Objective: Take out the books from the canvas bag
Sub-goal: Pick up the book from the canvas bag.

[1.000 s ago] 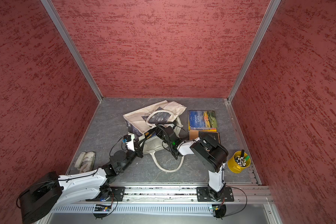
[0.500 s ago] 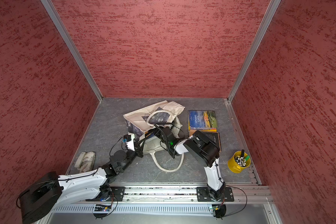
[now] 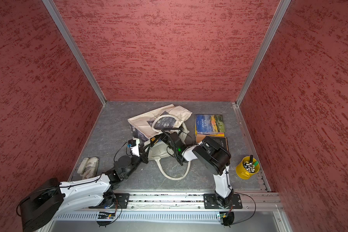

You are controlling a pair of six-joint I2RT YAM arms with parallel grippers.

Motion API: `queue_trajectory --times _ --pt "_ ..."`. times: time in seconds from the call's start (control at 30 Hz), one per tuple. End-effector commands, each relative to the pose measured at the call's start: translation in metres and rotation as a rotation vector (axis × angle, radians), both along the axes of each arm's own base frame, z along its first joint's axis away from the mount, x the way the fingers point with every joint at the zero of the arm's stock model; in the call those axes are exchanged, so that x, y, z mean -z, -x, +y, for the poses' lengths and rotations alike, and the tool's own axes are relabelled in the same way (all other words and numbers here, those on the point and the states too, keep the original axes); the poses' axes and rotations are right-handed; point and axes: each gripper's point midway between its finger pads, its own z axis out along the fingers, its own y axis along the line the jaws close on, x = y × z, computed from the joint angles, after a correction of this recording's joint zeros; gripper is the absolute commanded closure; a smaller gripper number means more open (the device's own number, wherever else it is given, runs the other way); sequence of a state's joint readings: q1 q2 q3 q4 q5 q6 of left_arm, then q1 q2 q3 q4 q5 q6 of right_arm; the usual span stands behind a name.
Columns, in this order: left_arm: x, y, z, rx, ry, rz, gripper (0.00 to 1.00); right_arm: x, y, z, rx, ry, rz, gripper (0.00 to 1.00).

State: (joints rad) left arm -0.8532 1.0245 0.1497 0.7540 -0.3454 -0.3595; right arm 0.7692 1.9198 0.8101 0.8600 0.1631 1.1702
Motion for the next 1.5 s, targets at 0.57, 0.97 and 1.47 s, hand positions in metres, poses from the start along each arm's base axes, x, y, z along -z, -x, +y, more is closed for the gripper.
queue_trajectory --times 0.57,0.97,1.47 --pt "-0.032 -0.005 0.01 -0.062 0.107 -0.021 1.0 -0.055 0.054 -0.049 -0.096 0.306 -0.187 1.0" --pt "-0.03 -0.006 0.015 -0.08 0.108 -0.004 1.0 -0.072 0.074 -0.046 -0.15 0.236 -0.233 1.0" --pt "-0.026 -0.008 0.015 -0.087 0.114 0.023 1.0 -0.069 0.096 -0.038 -0.241 0.287 -0.281 1.0"
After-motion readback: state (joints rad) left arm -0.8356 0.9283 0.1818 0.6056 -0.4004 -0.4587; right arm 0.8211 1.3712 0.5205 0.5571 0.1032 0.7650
